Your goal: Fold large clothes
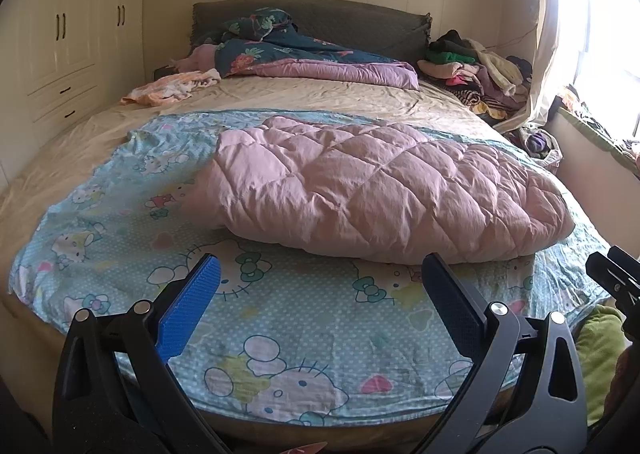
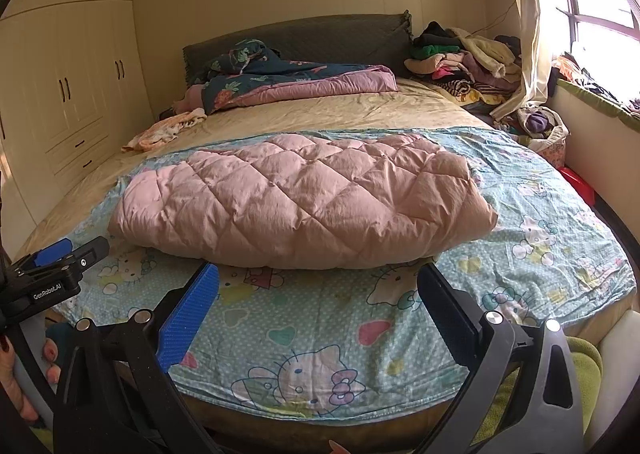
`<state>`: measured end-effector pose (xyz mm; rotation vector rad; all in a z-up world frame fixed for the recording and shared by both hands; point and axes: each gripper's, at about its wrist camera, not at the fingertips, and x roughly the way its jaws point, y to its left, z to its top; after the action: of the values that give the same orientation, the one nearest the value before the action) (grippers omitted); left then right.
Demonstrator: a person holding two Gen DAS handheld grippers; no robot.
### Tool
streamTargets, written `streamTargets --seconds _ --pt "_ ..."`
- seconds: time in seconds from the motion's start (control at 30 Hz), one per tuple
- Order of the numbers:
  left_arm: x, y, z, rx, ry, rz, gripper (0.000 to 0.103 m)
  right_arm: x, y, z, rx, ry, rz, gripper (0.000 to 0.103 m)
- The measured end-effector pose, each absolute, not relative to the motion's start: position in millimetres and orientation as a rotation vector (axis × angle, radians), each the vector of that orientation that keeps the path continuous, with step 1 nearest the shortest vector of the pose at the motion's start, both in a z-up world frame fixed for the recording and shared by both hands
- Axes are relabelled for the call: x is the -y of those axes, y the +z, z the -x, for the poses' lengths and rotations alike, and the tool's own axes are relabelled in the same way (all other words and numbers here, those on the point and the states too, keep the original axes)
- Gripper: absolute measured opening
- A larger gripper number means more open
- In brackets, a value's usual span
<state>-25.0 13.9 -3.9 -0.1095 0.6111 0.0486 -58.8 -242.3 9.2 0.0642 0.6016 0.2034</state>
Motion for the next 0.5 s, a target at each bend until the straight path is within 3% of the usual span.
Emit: streamTargets --seconds 0.5 --pt "-14.4 -4.3 25.5 -0.614 0.062 0.099 0.094 240.3 9.3 59.8 -0.609 0.207 -0.068 0.099"
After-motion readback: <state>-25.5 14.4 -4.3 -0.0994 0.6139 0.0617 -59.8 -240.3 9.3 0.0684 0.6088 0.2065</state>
